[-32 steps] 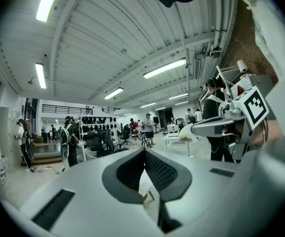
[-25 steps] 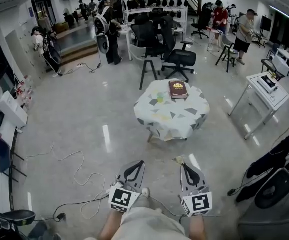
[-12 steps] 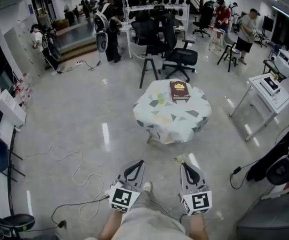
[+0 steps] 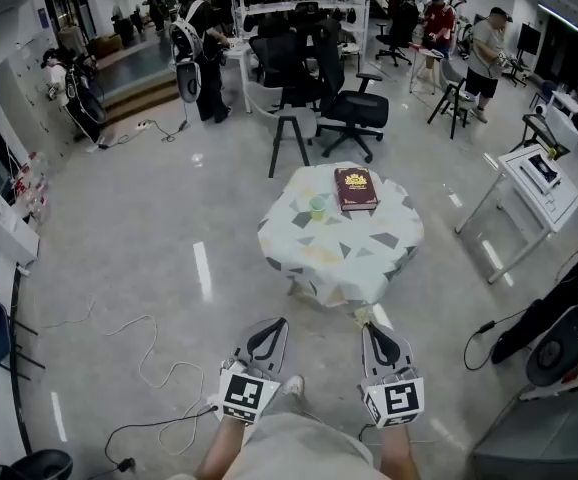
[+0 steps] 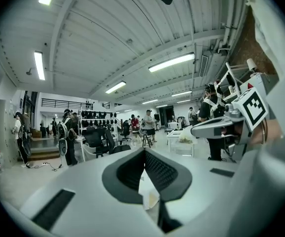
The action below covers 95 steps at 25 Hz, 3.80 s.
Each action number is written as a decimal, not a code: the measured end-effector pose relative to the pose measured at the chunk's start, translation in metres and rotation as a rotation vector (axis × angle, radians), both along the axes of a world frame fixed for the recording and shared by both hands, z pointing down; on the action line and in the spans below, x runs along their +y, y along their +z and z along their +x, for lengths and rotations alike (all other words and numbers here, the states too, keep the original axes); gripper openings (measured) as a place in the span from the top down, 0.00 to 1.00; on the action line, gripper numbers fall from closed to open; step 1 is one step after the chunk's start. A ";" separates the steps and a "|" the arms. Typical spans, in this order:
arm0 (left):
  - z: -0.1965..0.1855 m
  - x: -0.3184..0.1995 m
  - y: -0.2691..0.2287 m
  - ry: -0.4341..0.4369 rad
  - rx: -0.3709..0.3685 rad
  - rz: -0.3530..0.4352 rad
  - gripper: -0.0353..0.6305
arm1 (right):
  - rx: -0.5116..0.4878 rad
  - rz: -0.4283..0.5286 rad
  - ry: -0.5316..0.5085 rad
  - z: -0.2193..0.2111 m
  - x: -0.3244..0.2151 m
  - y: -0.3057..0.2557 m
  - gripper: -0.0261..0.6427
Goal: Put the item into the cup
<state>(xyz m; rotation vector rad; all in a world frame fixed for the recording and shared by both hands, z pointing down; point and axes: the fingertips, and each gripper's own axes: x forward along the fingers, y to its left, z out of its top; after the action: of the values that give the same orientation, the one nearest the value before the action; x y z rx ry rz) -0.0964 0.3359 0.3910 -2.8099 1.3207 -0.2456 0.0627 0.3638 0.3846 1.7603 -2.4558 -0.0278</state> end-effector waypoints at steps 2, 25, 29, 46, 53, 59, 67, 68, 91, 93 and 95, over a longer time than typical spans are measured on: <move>0.001 -0.021 -0.001 0.013 0.000 -0.001 0.93 | 0.004 -0.008 0.013 0.000 -0.018 0.000 0.95; 0.013 -0.169 0.001 0.152 0.025 -0.018 0.93 | 0.025 -0.059 0.129 -0.005 -0.146 0.010 0.95; 0.018 -0.184 0.003 0.152 0.026 -0.023 0.93 | 0.028 -0.055 0.127 -0.001 -0.163 0.011 0.95; 0.070 -0.280 -0.001 0.061 -0.004 -0.017 0.93 | -0.008 -0.051 0.056 0.059 -0.272 0.012 0.95; 0.095 -0.309 -0.007 0.012 -0.010 -0.009 0.93 | -0.027 -0.040 -0.003 0.081 -0.310 0.008 0.95; 0.110 -0.331 -0.009 -0.039 -0.015 0.005 0.93 | -0.030 -0.014 -0.067 0.090 -0.340 0.003 0.95; 0.113 -0.356 -0.009 -0.099 -0.021 0.007 0.93 | -0.041 0.003 -0.130 0.090 -0.372 -0.002 0.95; 0.113 -0.359 -0.008 -0.105 -0.023 0.007 0.93 | -0.043 0.002 -0.135 0.090 -0.376 -0.001 0.95; 0.085 -0.477 0.068 -0.028 -0.011 -0.130 0.93 | 0.010 -0.127 -0.127 0.044 -0.491 0.062 0.95; 0.083 -0.487 0.079 -0.012 -0.011 -0.153 0.93 | 0.009 -0.159 -0.115 0.042 -0.499 0.074 0.95; 0.083 -0.496 0.090 0.007 -0.015 -0.176 0.93 | 0.008 -0.189 -0.102 0.041 -0.506 0.086 0.95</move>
<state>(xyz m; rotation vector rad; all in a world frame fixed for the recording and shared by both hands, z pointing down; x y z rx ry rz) -0.0131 -0.1606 0.4807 -2.9480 1.3490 -0.4008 0.1038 -0.1422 0.4704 1.5545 -2.4496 0.1819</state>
